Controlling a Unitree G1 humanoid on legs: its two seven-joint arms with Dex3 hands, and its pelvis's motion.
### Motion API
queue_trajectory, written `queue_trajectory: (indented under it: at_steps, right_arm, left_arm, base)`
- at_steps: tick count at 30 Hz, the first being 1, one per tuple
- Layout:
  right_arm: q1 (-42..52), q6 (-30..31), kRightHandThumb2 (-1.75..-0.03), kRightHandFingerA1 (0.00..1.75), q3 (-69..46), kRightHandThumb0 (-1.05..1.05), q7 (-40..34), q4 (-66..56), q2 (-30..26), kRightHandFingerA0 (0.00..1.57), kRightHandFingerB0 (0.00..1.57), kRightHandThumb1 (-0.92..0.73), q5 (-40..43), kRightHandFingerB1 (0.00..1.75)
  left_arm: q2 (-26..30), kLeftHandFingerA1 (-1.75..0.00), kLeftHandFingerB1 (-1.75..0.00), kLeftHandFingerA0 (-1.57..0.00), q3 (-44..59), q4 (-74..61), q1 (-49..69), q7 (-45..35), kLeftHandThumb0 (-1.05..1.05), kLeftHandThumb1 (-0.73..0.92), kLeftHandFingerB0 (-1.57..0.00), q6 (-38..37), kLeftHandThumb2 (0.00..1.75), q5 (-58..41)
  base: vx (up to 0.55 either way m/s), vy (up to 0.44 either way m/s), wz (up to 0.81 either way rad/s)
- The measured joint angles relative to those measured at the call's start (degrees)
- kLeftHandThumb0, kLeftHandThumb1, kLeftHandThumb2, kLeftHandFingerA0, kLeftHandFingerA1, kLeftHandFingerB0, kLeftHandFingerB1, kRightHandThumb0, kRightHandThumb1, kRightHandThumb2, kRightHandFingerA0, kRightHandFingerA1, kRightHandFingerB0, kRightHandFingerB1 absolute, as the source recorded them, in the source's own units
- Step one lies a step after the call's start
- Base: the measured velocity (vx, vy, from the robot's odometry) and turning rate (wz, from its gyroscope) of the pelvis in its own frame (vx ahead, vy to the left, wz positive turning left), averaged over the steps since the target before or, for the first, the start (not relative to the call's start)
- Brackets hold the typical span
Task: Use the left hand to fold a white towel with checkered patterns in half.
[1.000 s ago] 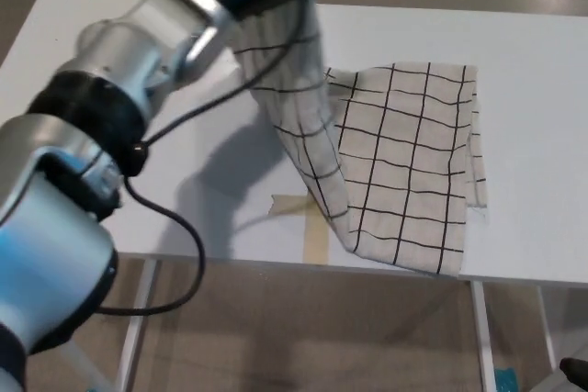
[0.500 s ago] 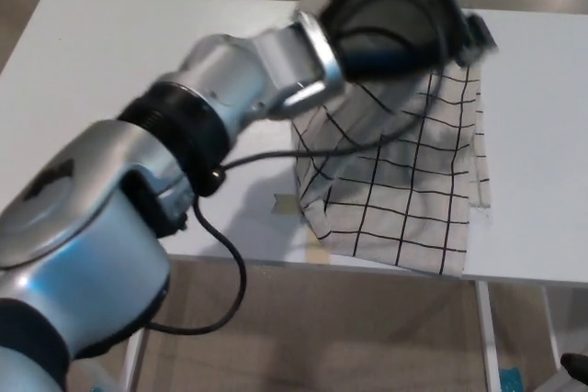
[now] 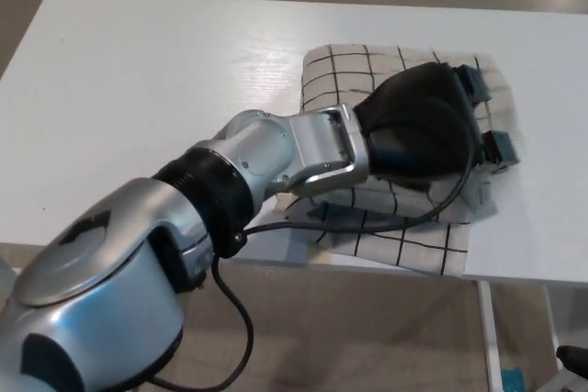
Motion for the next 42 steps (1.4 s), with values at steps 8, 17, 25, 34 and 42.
queue_trajectory:
  at_steps: [8, 17, 25, 34, 42]
  right_arm:
    - [-0.55, 0.00, -0.60, 0.68, 0.00, -0.27, 0.00, 0.00, 0.00, 0.77, 0.83, -0.69, -0.10, 0.55]
    - [-1.12, -0.01, -0.62, 0.75, 0.00, -0.26, 0.01, 0.01, 0.00, 0.77, 0.82, -0.70, -0.10, 0.55]
    - [-1.14, 0.00, -0.60, 0.74, -0.01, -0.24, 0.02, 0.01, 0.00, 0.80, 0.82, -0.67, -0.09, 0.56]
    - [-0.81, -0.01, -0.61, 0.76, -0.07, -0.25, 0.08, 0.11, 0.00, 0.72, 0.80, -0.69, -0.05, 0.54]
    - [-0.02, -0.01, -0.61, 0.67, -0.49, -0.26, 0.91, 0.36, 0.01, 0.62, 0.72, -0.69, 0.36, 0.53]
  left_arm:
    - [-0.48, 0.00, -0.16, 0.00, 1.49, -1.51, 0.30, -7.51, -1.00, 0.62, 0.00, 1.24, 0.62, -1.09]
    - [-0.43, 0.00, -0.15, 0.00, 4.84, -4.45, 0.31, -16.15, -0.99, 0.64, 0.00, 2.85, 0.62, -3.21]
    - [0.84, 0.00, -0.16, 0.00, 11.94, -11.41, 0.29, -23.76, -0.91, 0.53, 0.00, 3.89, 0.96, -7.64]
    - [4.93, -0.07, -0.22, 0.00, 21.93, -22.36, 0.51, -30.19, -0.84, 0.52, 0.00, 5.14, 0.95, -15.05]
    - [11.01, -0.12, -0.31, -0.03, 30.76, -31.95, 3.56, -34.75, -0.81, 0.51, -0.04, 6.41, 0.92, -21.58]
  base:
    - [0.00, 0.000, 0.00]
    - [0.00, 0.000, 0.00]
    - [0.00, 0.000, 0.00]
    - [0.00, 0.000, 0.00]
    - [0.00, 0.000, 0.00]
